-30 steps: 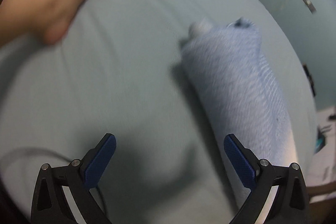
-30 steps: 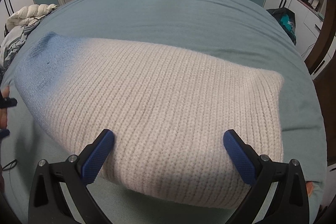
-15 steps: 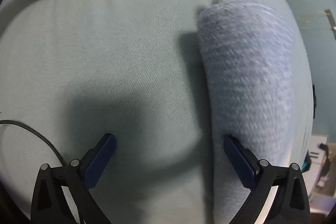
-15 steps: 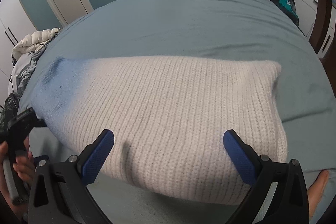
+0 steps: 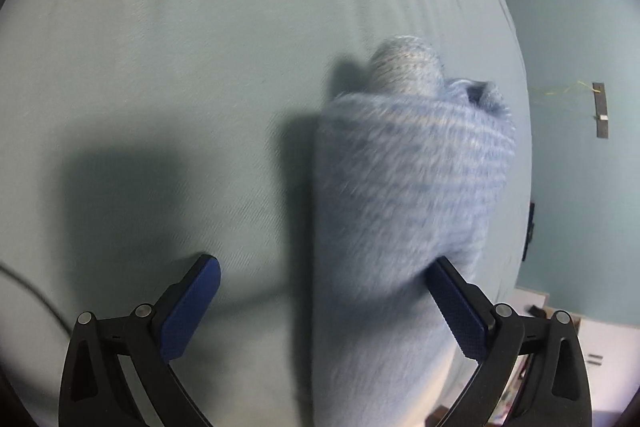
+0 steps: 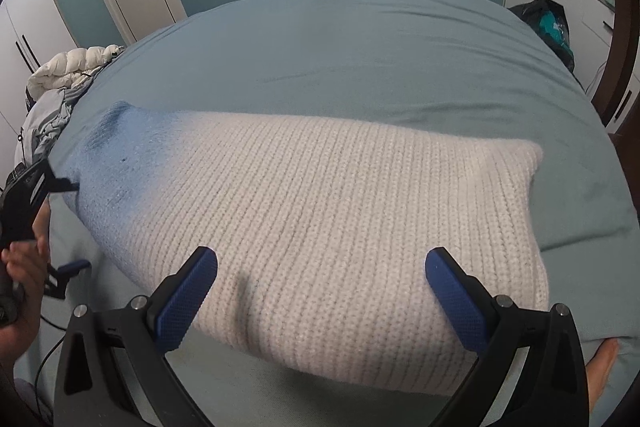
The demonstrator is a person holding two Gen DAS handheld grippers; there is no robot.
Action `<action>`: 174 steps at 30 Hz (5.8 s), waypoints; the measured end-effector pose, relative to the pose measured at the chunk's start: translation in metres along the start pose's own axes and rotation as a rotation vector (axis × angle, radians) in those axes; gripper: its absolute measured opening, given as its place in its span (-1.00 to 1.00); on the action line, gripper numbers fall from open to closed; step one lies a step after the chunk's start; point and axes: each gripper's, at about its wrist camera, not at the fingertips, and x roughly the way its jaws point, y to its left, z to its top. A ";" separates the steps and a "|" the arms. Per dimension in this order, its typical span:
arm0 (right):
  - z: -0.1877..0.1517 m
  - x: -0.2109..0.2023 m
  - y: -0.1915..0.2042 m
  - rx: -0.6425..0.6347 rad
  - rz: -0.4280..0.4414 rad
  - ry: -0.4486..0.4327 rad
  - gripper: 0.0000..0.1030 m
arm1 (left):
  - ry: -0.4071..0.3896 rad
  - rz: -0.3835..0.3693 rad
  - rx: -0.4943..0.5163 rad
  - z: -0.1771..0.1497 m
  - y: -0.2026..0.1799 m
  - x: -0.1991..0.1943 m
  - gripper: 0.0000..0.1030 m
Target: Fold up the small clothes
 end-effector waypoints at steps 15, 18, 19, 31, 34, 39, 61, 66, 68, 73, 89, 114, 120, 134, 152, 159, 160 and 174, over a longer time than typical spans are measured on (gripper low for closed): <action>0.000 0.010 -0.013 -0.002 -0.130 0.036 0.98 | 0.016 -0.180 0.308 0.012 -0.077 -0.020 -0.32; -0.002 0.012 -0.004 -0.030 -0.121 0.043 0.98 | -0.006 -0.218 0.375 0.011 -0.099 -0.047 -0.36; -0.002 0.011 -0.003 -0.028 -0.114 0.048 0.98 | -0.011 -0.230 0.387 0.010 -0.102 -0.059 -0.36; -0.007 0.025 0.025 -0.073 0.010 0.174 0.99 | -0.400 -0.247 0.969 -0.084 -0.158 -0.158 -0.35; -0.004 0.015 0.011 -0.034 0.082 0.160 0.98 | -0.446 -0.260 1.132 -0.116 -0.173 -0.165 -0.35; 0.008 -0.007 -0.031 0.204 0.208 0.042 0.98 | -0.444 -0.220 1.367 -0.166 -0.188 -0.159 -0.35; 0.044 -0.102 -0.161 0.515 0.253 -0.205 0.98 | -0.342 -0.004 2.156 -0.380 -0.084 -0.057 -0.39; 0.056 -0.047 -0.075 0.141 0.176 0.041 0.98 | -0.321 -0.021 2.171 -0.376 -0.090 -0.059 -0.29; 0.050 -0.015 -0.078 0.129 0.168 0.149 0.97 | -0.272 -0.005 2.199 -0.374 -0.088 -0.060 -0.25; 0.029 0.003 -0.116 0.371 0.381 0.247 0.98 | -0.221 -0.051 2.291 -0.373 -0.077 -0.087 -0.13; -0.014 0.002 -0.148 0.492 0.482 0.284 0.98 | -0.101 0.016 1.734 -0.230 -0.185 -0.145 1.00; 0.016 -0.043 -0.075 0.073 0.059 0.107 0.98 | 0.042 0.095 1.591 -0.209 -0.157 -0.076 1.00; 0.004 -0.020 -0.095 0.090 0.088 0.132 0.98 | 0.174 0.043 1.514 -0.198 -0.156 -0.063 1.00; -0.006 -0.065 -0.165 0.339 0.307 0.020 0.98 | 0.120 0.092 1.565 -0.162 -0.204 -0.085 1.00; -0.079 0.036 -0.291 0.913 0.718 0.356 0.99 | 0.732 -0.201 1.027 -0.089 -0.164 0.025 1.00; -0.075 0.047 -0.278 0.829 0.768 0.423 0.99 | 0.929 -0.297 1.032 -0.126 -0.153 0.044 1.00; -0.071 0.047 -0.274 0.793 0.747 0.424 0.98 | 0.931 -0.294 1.029 -0.126 -0.154 0.044 1.00; 0.036 -0.017 -0.204 0.436 0.722 0.226 0.93 | 0.745 -0.417 1.016 -0.063 -0.196 -0.004 1.00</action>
